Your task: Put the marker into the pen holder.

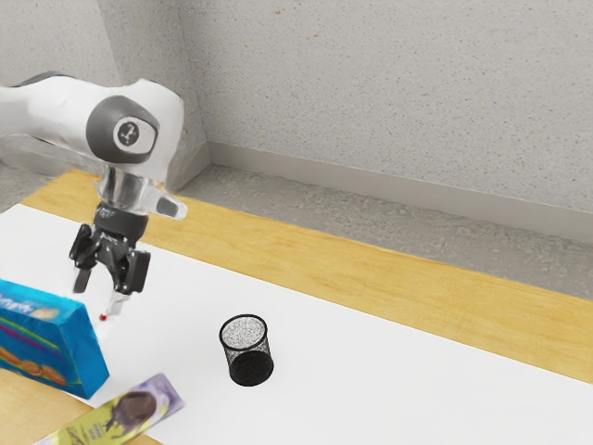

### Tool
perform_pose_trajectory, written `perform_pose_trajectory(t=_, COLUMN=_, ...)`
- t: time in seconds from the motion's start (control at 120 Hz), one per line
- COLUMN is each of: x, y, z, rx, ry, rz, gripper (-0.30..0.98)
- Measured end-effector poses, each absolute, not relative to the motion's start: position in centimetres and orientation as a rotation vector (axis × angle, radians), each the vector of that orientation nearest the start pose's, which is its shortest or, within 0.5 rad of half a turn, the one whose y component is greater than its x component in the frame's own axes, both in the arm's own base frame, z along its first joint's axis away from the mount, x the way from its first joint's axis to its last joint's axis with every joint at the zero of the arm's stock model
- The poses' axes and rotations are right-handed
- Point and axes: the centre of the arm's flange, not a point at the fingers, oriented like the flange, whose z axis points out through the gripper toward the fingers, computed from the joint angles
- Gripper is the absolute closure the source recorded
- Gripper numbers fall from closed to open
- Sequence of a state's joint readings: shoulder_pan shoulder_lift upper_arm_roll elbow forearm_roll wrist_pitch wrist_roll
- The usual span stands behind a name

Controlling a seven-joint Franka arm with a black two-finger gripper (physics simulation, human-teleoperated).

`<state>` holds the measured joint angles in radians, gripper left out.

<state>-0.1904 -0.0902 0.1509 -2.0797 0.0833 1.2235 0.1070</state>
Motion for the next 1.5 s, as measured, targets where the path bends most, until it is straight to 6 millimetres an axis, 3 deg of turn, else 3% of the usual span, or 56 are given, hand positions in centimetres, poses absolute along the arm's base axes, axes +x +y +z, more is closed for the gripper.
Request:
perform_pose_trajectory(t=0.025, x=45.1, y=-1.0, z=47.5, rx=-2.941, ry=0.248, rz=0.925, gripper=0.01)
perform_pose_trajectory(t=0.05, x=46.6, y=-1.5, z=50.0, rx=-2.986, ry=0.269, rz=0.756, gripper=0.01)
perform_pose_trajectory(t=0.083, x=48.0, y=-1.7, z=52.0, rx=-3.021, ry=0.284, rz=0.592, gripper=0.01)
perform_pose_trajectory(t=0.117, x=49.2, y=-1.1, z=52.4, rx=-3.043, ry=0.275, rz=0.483, gripper=0.01)
perform_pose_trajectory(t=0.167, x=51.9, y=3.7, z=49.5, rx=-3.079, ry=0.138, rz=0.431, gripper=0.02)
perform_pose_trajectory(t=0.217, x=54.1, y=10.0, z=43.7, rx=-3.088, ry=-0.026, rz=0.445, gripper=0.12)
perform_pose_trajectory(t=0.267, x=54.9, y=15.6, z=39.2, rx=-3.089, ry=-0.154, rz=0.433, gripper=0.21)
perform_pose_trajectory(t=0.3, x=55.1, y=17.6, z=37.0, rx=-3.088, ry=-0.186, rz=0.409, gripper=0.25)
perform_pose_trajectory(t=0.35, x=55.4, y=18.9, z=35.0, rx=-3.088, ry=-0.19, rz=0.357, gripper=0.31)
perform_pose_trajectory(t=0.617, x=55.6, y=19.5, z=30.4, rx=-3.077, ry=-0.08, rz=0.158, gripper=0.46)
perform_pose_trajectory(t=0.95, x=54.4, y=18.9, z=28.3, rx=-3.075, ry=0.017, rz=0.109, gripper=0.49)
perform_pose_trajectory(t=1.192, x=55.1, y=21.3, z=27.8, rx=-3.055, ry=0.016, rz=0.069, gripper=0.5)
perform_pose_trajectory(t=1.5, x=56.1, y=22.3, z=26.1, rx=-3.057, ry=0.036, rz=0.052, gripper=0.5)
